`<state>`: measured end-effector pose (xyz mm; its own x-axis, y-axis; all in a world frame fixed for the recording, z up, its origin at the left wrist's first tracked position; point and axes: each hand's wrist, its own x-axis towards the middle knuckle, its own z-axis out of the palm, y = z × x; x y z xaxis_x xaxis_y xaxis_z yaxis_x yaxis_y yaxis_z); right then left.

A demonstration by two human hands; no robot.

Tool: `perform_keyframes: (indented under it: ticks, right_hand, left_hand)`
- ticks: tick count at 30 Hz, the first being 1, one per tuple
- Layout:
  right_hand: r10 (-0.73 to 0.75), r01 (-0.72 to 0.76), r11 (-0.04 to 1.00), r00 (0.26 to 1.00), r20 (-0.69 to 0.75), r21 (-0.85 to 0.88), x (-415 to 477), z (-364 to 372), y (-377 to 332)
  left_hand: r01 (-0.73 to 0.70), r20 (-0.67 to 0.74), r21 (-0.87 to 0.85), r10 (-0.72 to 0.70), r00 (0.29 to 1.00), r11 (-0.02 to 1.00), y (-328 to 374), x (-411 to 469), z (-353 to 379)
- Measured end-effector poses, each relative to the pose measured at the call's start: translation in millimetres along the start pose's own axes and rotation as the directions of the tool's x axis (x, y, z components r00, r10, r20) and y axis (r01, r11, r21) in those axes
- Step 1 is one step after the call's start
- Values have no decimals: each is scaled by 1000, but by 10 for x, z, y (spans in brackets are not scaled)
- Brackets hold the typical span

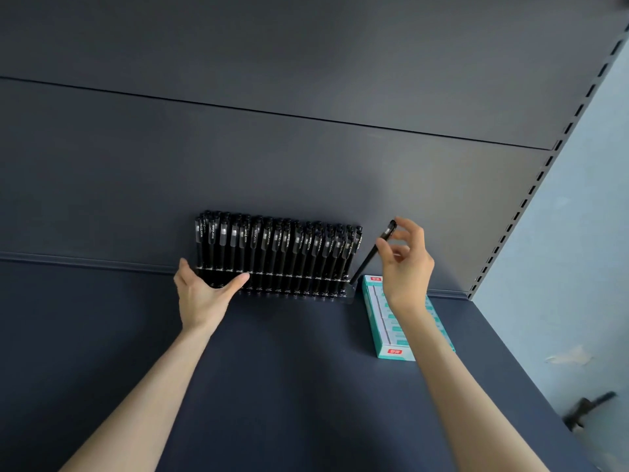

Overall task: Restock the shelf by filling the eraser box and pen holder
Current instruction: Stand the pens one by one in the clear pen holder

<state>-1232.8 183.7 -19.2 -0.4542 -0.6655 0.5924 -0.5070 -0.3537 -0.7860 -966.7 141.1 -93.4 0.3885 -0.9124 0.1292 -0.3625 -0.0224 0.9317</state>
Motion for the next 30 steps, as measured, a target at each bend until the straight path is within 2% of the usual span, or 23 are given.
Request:
perform_keyframes:
  ticks: [9, 22, 30]
  right_hand:
    - [-48, 49, 998, 999, 20, -44, 29, 171, 76]
    - [-130, 162, 937, 984, 121, -309, -104, 278, 268]
    - [-122, 165, 928, 982, 145, -333, -129, 275, 264]
  left_hand:
    - [-26, -66, 59, 29, 997, 998, -72, 51, 41]
    - [-24, -90, 80, 31, 995, 997, -81, 59, 54]
    - [-12, -73, 70, 17, 997, 997, -68, 45, 46]
